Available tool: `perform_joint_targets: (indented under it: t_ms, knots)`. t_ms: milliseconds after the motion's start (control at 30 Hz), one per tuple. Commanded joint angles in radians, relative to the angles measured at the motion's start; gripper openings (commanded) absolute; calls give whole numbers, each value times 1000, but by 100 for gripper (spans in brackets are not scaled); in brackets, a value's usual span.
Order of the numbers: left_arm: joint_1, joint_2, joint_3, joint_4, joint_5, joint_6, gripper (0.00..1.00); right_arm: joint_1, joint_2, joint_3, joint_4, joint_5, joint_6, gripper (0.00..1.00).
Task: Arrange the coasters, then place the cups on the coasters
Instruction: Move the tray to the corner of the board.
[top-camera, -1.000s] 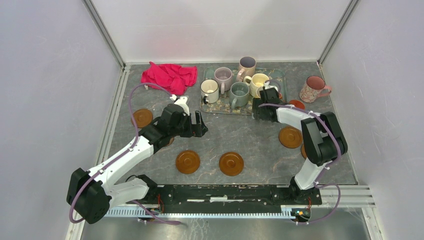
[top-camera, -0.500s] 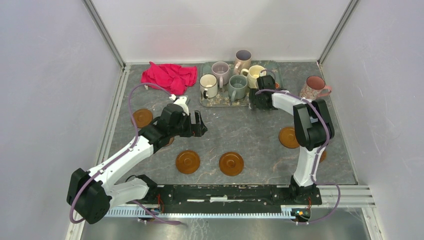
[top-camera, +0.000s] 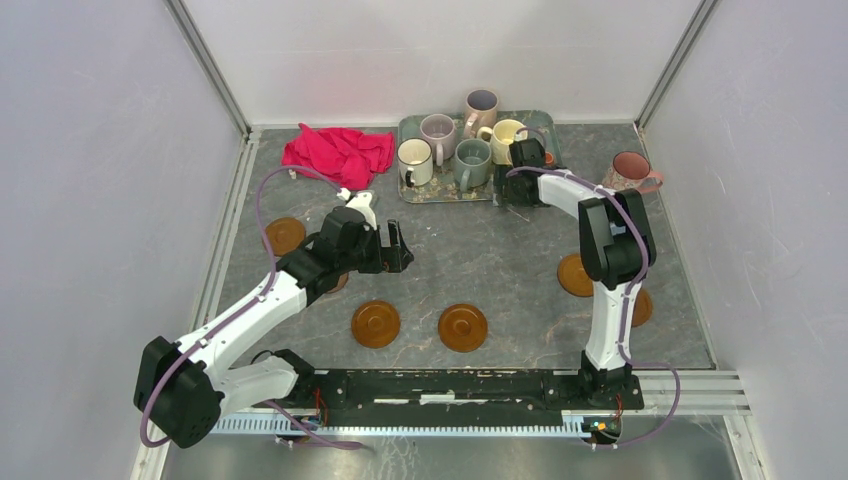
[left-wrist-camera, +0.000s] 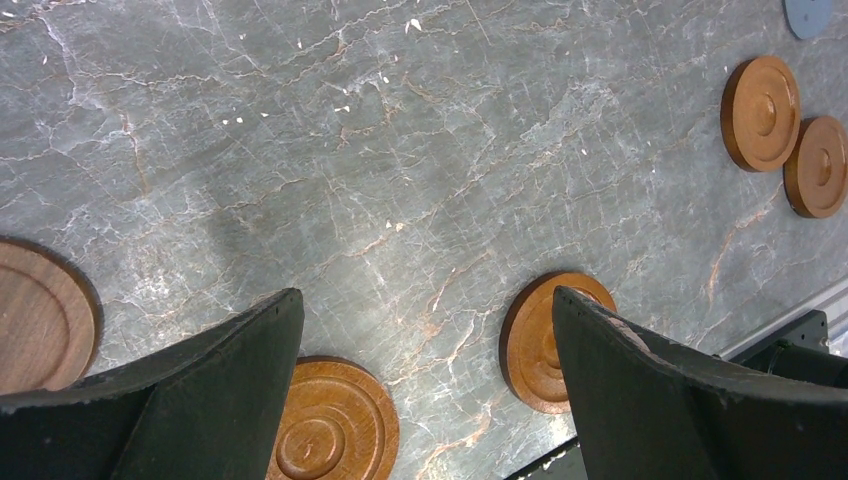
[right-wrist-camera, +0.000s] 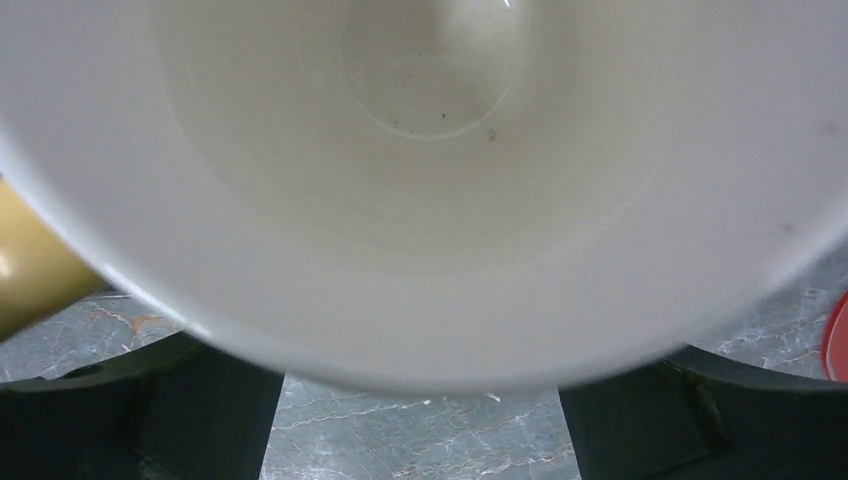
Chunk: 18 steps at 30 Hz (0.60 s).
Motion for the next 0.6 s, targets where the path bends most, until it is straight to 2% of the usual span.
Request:
perform_joint_targets:
  t_ms: [0,567]
  knots:
    - [7,-8,16,21,13,61,100,-6,-131,-58,72,27,20,98]
    - [12,-30,8,40,40,51,100,-16,-658,-638,69,101,113,98]
